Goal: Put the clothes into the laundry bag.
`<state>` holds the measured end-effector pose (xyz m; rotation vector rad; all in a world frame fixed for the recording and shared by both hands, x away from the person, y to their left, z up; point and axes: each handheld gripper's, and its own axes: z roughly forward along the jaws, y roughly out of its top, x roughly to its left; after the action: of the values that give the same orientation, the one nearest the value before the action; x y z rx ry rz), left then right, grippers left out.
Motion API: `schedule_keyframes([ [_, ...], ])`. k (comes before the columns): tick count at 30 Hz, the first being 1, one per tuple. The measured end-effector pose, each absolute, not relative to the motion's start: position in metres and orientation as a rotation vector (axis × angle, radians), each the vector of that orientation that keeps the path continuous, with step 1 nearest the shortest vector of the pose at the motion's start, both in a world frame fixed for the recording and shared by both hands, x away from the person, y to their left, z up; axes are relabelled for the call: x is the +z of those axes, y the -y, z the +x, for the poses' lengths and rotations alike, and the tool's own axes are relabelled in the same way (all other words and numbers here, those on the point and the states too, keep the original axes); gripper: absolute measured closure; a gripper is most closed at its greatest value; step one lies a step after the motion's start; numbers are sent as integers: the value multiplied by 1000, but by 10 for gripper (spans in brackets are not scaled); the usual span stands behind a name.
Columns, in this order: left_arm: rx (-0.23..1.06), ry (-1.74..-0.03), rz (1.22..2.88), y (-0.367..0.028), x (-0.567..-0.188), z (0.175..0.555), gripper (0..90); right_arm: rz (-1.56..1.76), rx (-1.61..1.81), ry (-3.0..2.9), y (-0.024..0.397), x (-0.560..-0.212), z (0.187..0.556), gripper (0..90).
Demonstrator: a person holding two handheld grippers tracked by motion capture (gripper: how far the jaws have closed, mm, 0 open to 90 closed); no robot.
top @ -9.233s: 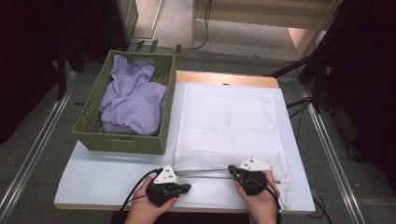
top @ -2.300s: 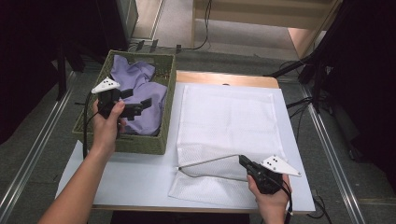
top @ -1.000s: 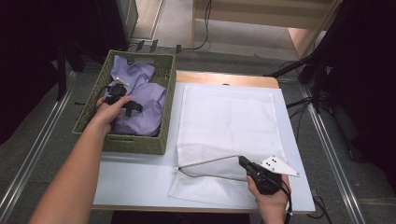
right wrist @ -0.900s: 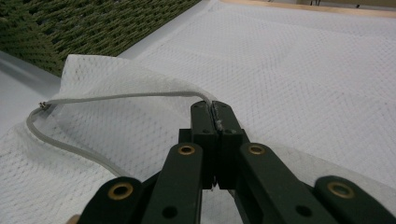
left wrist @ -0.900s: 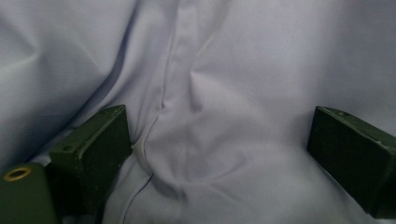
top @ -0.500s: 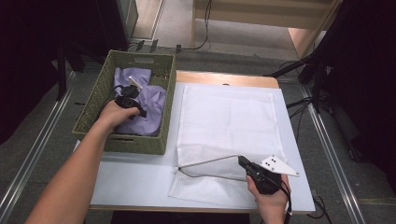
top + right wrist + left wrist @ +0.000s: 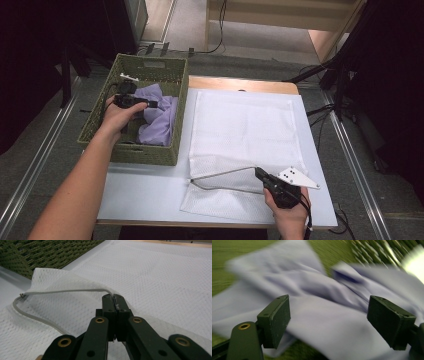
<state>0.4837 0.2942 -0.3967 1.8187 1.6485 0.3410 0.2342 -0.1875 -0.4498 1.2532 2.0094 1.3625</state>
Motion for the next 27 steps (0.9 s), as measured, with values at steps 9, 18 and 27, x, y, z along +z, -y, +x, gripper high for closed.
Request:
schedule_keyframes([
  [9, 343, -1810, 1814, -306, -426, 494, 466, 1255, 1355, -2017, 187, -451, 235, 900],
  [18, -211, -1546, 1913, -281, -416, 484, 878, 1247, 1352, -2018, 187, -451, 234, 900],
  [27, -324, -1373, 1907, -267, -392, 474, 400, 1244, 1349, -2025, 183, -452, 236, 900],
])
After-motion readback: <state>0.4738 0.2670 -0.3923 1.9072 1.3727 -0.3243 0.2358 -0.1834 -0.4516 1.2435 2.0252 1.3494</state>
